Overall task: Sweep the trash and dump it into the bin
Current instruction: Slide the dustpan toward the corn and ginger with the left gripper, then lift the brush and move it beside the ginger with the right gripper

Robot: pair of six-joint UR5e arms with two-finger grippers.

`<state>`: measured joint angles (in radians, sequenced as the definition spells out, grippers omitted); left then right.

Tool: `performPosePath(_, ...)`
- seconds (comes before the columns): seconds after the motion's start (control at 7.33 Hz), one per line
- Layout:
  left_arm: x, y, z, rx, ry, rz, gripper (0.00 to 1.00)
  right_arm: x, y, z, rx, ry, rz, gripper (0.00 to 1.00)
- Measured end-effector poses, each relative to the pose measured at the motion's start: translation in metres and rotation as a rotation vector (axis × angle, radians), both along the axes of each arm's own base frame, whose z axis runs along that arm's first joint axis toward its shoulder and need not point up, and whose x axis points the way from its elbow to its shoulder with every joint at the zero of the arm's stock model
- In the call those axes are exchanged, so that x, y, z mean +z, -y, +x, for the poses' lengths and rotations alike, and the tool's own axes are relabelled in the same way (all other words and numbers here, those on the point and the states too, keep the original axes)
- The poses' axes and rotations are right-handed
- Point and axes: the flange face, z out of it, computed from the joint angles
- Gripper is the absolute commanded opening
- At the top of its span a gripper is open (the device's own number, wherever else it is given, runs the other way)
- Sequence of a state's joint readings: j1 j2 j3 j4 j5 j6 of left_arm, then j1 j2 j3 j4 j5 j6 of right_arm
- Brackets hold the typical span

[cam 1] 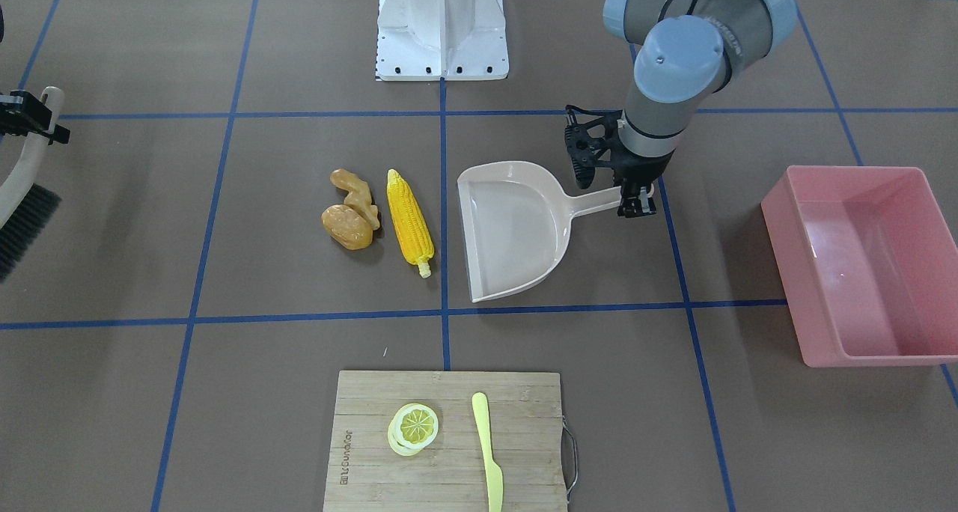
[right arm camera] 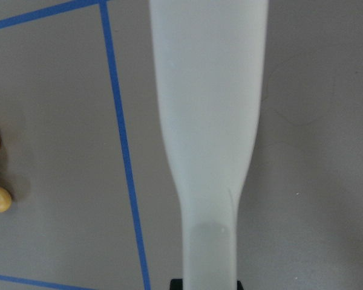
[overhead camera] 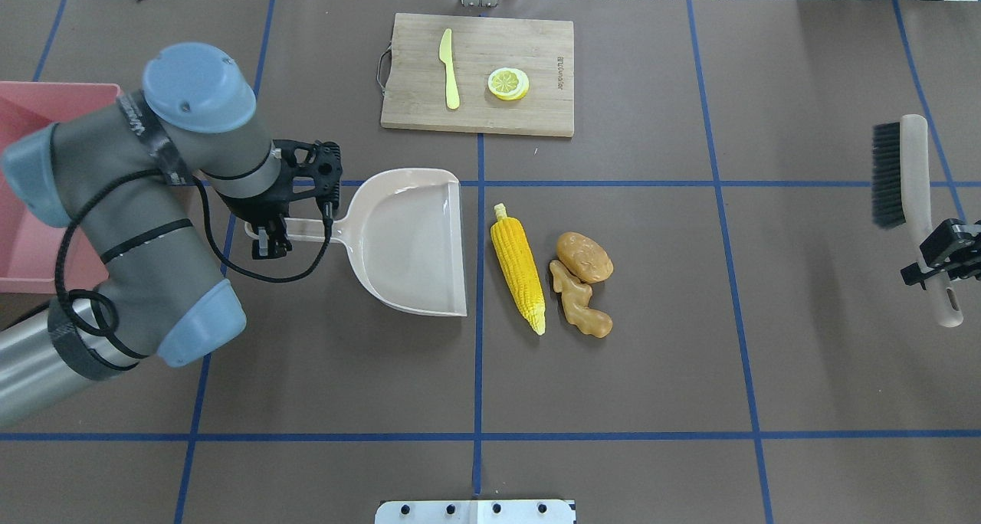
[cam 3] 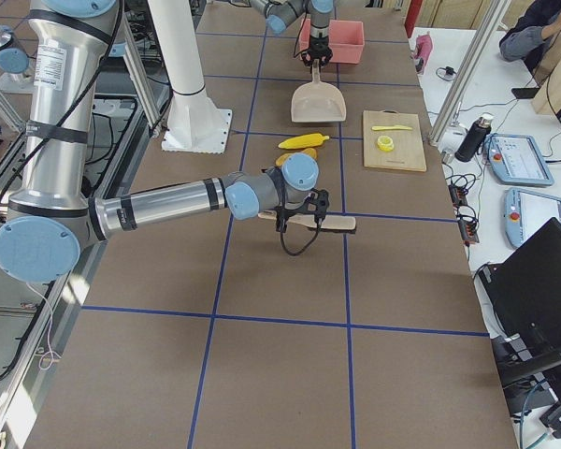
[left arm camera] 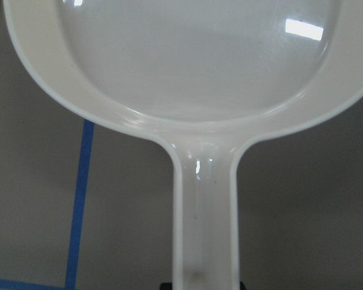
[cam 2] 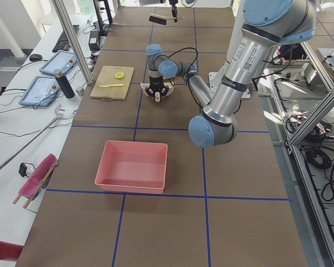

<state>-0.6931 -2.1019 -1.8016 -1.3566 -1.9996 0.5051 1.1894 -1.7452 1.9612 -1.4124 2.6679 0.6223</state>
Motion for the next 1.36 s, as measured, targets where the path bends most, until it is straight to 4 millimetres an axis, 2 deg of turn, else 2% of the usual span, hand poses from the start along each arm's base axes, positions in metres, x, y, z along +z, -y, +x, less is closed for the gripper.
performPosePath(0.27,-0.009,-0.021,0.035,0.047,0.012,0.017,0.0,-0.006,-0.005,-0.002,-0.03,0.072,-0.035,0.0)
performPosePath(0.41,-0.013,-0.025,0.042,0.056,0.012,0.025,0.0,-0.01,-0.009,-0.002,-0.049,0.117,-0.04,0.0)
performPosePath(0.68,-0.022,-0.028,0.047,0.065,0.005,0.036,0.0,-0.016,-0.017,-0.004,-0.079,0.178,0.023,0.0)
performPosePath(0.95,-0.032,-0.029,0.047,0.068,0.011,0.03,0.0,-0.02,-0.023,-0.015,-0.117,0.209,0.068,0.0)
performPosePath(1.36,-0.035,-0.028,0.05,0.07,0.022,0.024,0.0,-0.029,-0.034,-0.054,-0.223,0.237,0.074,0.0)
